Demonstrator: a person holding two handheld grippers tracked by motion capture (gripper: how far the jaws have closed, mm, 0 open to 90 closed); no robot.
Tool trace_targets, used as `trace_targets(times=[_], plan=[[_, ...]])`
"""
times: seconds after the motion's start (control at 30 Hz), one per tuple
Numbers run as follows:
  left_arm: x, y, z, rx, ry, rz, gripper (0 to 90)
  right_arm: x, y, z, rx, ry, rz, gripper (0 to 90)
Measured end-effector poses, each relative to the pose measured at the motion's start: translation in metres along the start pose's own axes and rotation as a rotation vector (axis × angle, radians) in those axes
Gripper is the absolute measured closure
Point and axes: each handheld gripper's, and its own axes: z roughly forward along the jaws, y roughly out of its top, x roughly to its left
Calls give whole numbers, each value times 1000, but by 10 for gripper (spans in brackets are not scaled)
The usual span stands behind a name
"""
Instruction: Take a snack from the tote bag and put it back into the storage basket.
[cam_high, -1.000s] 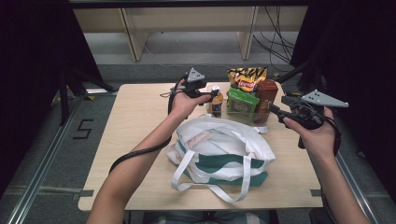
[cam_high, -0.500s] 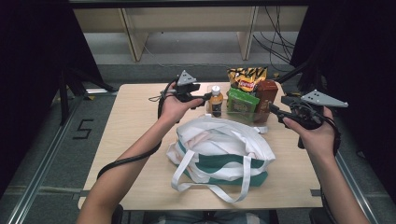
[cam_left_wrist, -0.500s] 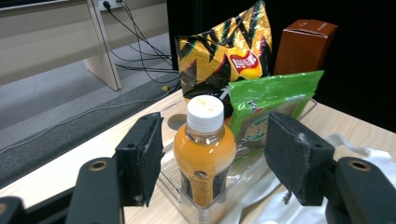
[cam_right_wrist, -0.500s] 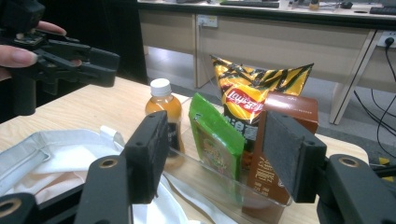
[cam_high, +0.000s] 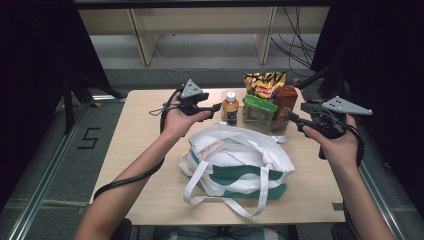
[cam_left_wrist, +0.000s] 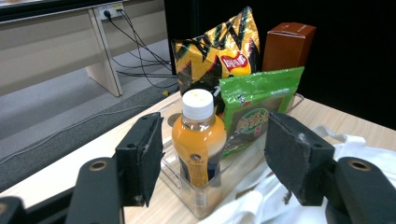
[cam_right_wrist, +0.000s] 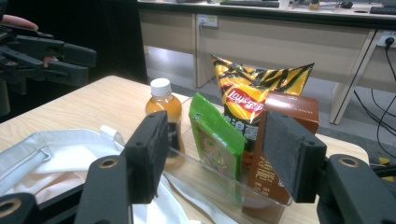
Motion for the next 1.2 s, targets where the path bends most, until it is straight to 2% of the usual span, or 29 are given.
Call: trace_targets(times=[0.6,1.2], plan=[[7,-31,-45,-14,38,-21,367,-1,0,1,-5,-3,-7,420],[6,-56,-70,-18,63,-29,366,1,0,1,4,-1,-2,419]])
